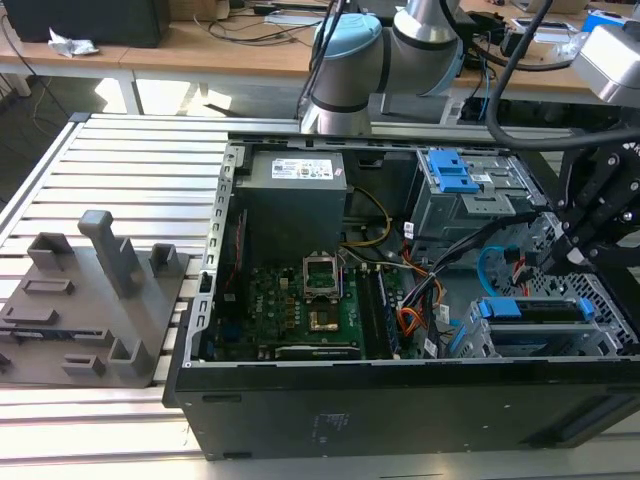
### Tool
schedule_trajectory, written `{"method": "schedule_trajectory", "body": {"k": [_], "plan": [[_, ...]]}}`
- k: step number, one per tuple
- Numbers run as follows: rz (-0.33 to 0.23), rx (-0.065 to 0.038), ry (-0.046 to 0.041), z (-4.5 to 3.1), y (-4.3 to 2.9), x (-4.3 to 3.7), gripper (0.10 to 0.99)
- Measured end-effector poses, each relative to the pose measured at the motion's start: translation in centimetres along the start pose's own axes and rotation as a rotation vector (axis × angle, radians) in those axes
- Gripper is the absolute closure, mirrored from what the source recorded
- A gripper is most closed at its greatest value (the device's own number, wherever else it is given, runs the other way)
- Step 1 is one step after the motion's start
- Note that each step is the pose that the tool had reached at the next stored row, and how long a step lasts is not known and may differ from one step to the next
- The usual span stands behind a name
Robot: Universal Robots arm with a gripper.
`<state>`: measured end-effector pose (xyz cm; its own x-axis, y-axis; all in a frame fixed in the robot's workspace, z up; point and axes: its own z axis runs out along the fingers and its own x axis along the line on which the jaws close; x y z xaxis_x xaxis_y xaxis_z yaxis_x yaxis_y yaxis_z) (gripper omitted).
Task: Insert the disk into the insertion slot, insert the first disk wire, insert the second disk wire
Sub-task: 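Insert the disk into the insertion slot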
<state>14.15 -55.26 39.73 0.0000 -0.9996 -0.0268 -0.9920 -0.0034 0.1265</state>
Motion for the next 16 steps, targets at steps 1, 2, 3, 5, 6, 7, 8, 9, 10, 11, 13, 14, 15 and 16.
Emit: {"method": "schedule_trajectory", "body": {"k": [1,2,3,5,6,7,8,9,10,11,13,14,15,16], "plan": [[0.000,-0.005,0.0001,0.31,-0.26,0.01,0.980],[0.000,-0.009,0.0002,0.52,-0.58,0.02,0.980],[0.000,-0.011,0.0007,0.60,-0.91,0.02,0.980],[0.001,-0.012,0.0007,0.65,-1.20,0.02,0.980],[0.000,-0.013,0.0007,0.67,-1.34,0.02,0.980],[0.001,-0.014,0.0008,0.68,-1.56,0.03,0.980],[0.000,-0.015,0.0008,0.68,-1.79,0.02,0.980],[0.001,-0.016,0.0007,0.69,-2.07,0.03,0.980],[0.000,-0.017,0.0005,0.73,-2.30,0.02,0.980],[0.001,-0.019,0.0006,0.82,-2.44,0.03,0.980],[0.001,-0.024,0.0007,1.20,-2.78,0.04,0.980],[0.001,-0.026,0.0008,1.35,-2.91,0.05,0.980],[0.001,-0.028,0.0007,1.43,-2.98,0.05,0.980],[0.001,-0.028,0.0009,1.45,-2.99,0.05,0.980]]}}
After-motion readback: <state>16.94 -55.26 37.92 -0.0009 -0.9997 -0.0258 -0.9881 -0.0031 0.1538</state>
